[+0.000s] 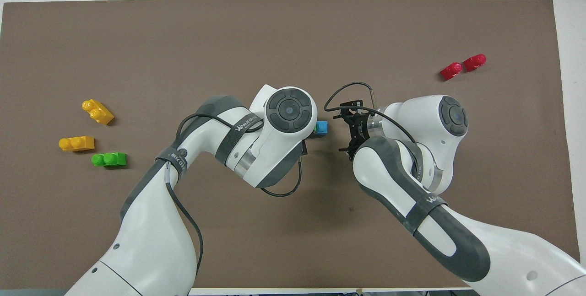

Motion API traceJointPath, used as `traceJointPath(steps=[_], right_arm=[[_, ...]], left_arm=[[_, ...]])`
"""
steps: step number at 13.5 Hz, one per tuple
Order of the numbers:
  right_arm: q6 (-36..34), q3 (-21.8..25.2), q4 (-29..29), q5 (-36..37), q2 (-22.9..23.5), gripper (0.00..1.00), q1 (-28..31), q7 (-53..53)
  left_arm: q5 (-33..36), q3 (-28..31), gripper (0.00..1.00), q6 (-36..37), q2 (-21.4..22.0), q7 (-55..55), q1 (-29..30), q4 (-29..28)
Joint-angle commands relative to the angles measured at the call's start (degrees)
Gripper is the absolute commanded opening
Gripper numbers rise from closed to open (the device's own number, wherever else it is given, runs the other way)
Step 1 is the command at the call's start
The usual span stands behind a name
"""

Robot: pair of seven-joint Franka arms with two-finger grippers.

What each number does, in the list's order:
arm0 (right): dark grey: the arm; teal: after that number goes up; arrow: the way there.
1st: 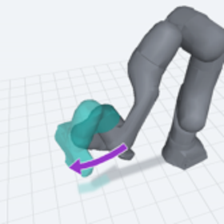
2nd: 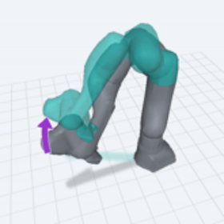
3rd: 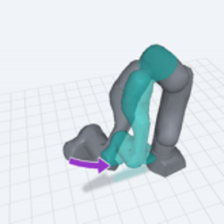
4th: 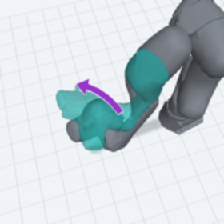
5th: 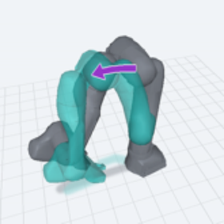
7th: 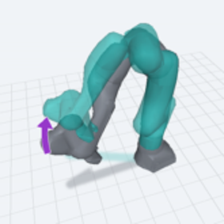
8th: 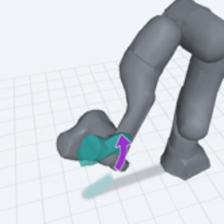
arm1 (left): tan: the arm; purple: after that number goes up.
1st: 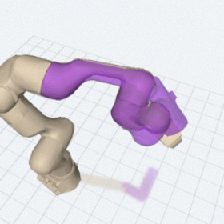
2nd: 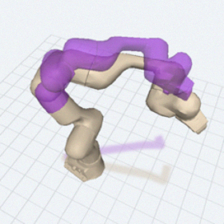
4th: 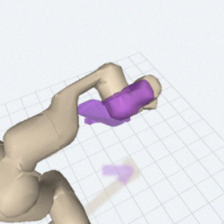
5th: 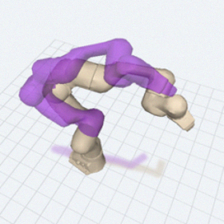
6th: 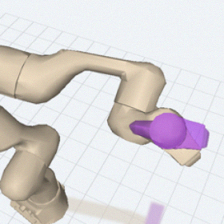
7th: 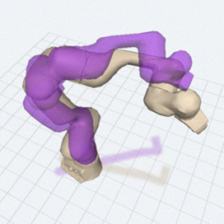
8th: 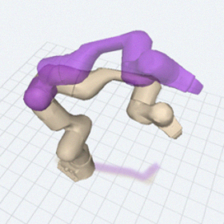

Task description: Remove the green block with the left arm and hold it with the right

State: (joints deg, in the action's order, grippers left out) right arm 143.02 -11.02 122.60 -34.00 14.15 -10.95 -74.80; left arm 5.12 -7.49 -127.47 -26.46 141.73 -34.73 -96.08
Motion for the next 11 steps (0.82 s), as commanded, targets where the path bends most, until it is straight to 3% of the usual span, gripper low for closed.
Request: traceJointPath(steps=[1, 11], right_arm=[[1.48, -0.06, 0.89, -1.51, -0.08, 0.93, -0.03, 2.21], [1.48, -0.06, 0.89, -1.51, -0.08, 0.93, 0.05, 2.29]], left_arm=[[0.95, 0.81, 1.00, -1.56, 0.54, 1.27, -0.69, -1.22], [1.03, 0.89, 1.00, -1.91, 0.54, 1.35, -0.69, -1.22]])
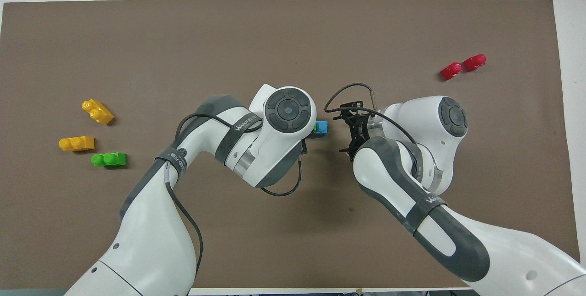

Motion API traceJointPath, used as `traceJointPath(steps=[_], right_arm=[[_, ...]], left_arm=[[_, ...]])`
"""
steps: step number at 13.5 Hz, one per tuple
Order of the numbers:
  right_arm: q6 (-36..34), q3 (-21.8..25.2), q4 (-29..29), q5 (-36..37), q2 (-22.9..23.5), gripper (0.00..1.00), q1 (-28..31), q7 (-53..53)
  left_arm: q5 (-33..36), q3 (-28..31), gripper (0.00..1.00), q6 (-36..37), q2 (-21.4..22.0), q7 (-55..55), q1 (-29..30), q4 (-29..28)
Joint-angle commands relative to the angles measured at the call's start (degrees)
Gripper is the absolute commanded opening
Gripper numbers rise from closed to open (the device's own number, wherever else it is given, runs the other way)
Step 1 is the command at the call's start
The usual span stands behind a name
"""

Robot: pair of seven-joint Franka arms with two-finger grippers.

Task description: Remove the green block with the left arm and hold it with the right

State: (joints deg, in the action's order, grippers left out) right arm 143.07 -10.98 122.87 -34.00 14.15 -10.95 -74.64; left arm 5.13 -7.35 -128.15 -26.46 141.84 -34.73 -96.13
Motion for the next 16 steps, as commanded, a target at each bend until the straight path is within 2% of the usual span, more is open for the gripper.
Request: traceJointPath(steps=[1, 12, 16], right_arm=[[1.42, -0.09, 0.62, -1.51, -0.08, 0.93, 0.05, 2.13], [1.42, -0.09, 0.62, -1.51, 0.18, 0.99, 0.14, 1.87], [1.42, -0.09, -0.43, -1.42, 1.85, 0.99, 0.41, 2.05]], left_arm=[[1.03, 0.75, 1.00, -1.23, 0.54, 1.51, -0.69, -1.16], [1.03, 0.76, 1.00, -1.49, 0.54, 1.86, -0.60, -1.25], [1.03, 0.84, 1.00, -1.84, 0.54, 1.86, -0.60, -1.25]])
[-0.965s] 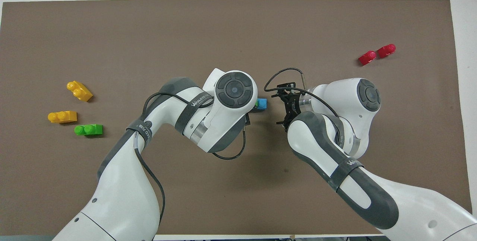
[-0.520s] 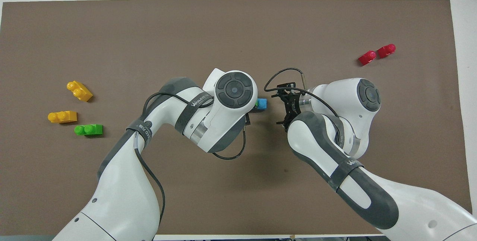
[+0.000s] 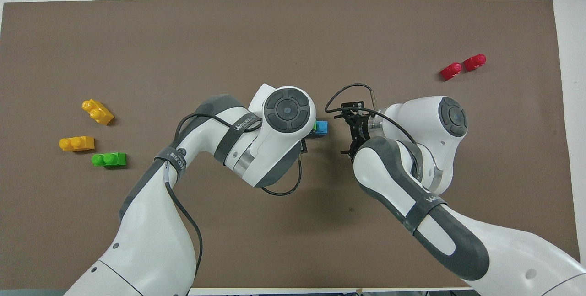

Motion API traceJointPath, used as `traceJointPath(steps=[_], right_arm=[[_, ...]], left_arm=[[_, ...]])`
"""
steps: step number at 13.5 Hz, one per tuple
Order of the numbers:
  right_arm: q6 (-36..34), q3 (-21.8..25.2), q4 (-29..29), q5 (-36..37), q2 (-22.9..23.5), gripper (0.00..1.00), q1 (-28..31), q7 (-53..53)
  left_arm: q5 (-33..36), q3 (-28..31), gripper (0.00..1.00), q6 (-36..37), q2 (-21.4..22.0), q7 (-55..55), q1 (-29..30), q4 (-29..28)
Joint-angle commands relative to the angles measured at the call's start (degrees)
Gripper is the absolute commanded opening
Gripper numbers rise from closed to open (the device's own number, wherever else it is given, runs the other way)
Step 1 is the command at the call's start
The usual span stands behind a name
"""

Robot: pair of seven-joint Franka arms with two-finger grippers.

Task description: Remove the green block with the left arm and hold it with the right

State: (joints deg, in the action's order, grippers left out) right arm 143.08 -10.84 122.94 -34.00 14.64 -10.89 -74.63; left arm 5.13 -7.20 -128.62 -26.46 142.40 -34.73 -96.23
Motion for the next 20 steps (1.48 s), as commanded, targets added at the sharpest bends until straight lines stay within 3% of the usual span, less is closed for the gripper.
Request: traceJointPath(steps=[1, 20], right_arm=[[1.42, -0.23, -0.94, -1.42, 1.70, 0.99, 0.34, 2.03], [5.01, -0.23, -3.14, -1.15, 4.34, 0.98, -3.61, -0.95]], left_arm=[[1.02, 0.70, 1.00, -1.37, 0.54, 1.30, -0.60, -1.15], [1.02, 0.87, 1.00, -2.16, 0.54, 1.83, -0.60, -1.59]])
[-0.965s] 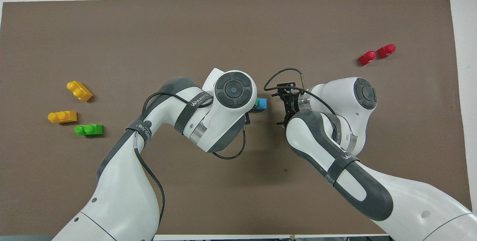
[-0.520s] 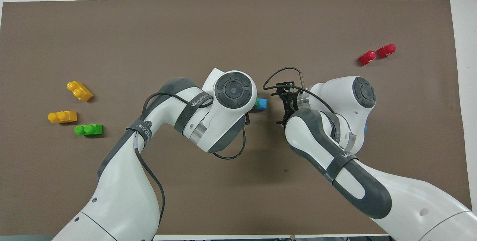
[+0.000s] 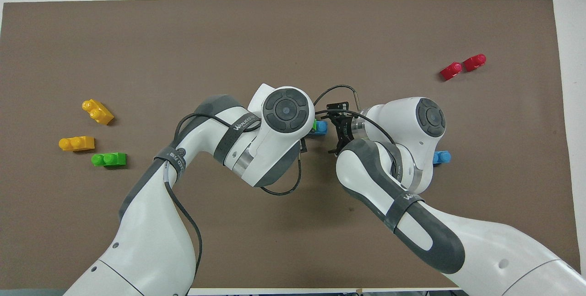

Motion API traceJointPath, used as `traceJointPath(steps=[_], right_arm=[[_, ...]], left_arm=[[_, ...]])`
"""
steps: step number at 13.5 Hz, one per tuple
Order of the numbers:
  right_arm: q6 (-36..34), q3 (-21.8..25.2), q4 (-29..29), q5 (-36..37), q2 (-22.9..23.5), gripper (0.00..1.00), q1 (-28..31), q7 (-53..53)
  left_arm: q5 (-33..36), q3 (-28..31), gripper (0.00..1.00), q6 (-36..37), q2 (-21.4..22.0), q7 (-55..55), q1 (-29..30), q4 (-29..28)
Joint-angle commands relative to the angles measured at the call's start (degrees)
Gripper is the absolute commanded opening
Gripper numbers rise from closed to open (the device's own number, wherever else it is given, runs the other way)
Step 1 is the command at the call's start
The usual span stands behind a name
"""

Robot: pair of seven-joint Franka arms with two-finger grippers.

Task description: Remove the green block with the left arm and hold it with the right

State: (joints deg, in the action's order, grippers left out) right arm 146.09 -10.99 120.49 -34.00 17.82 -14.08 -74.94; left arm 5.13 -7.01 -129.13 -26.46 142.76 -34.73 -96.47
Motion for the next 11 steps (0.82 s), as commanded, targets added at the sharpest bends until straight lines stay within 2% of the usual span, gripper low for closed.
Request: traceJointPath(steps=[1, 4, 5, 6, 8, 11], right_arm=[[2.62, -0.08, -0.69, -1.24, 1.42, 0.98, -1.73, -1.08], [3.33, -0.08, -0.61, -1.15, 1.51, 0.96, -2.09, -1.53], [3.33, -0.08, -0.52, -1.15, 1.43, 0.90, -2.09, -1.44], [3.24, -0.08, -0.52, -0.98, 1.43, 0.65, -2.18, -0.92], [2.98, -0.08, -0.52, 0.42, 1.34, 0.02, -3.05, 0.66], [2.97, 0.00, -0.17, 0.52, 1.25, 0.00, -3.06, 0.93]], left_arm=[[1.02, 0.68, 1.00, -1.65, 0.54, 1.47, -0.60, -1.35], [1.02, 0.68, 1.00, -1.65, 0.54, 1.47, -0.60, -1.35], [1.02, 0.68, 1.00, -1.73, 0.54, 1.47, -0.60, -1.35], [0.93, 0.68, 1.00, -1.74, 0.54, 1.47, -0.60, -1.35], [1.02, 0.68, 1.00, -1.74, 0.54, 1.47, -0.60, -1.35], [1.02, 0.68, 1.00, -1.74, 0.54, 1.55, -0.60, -1.44]])
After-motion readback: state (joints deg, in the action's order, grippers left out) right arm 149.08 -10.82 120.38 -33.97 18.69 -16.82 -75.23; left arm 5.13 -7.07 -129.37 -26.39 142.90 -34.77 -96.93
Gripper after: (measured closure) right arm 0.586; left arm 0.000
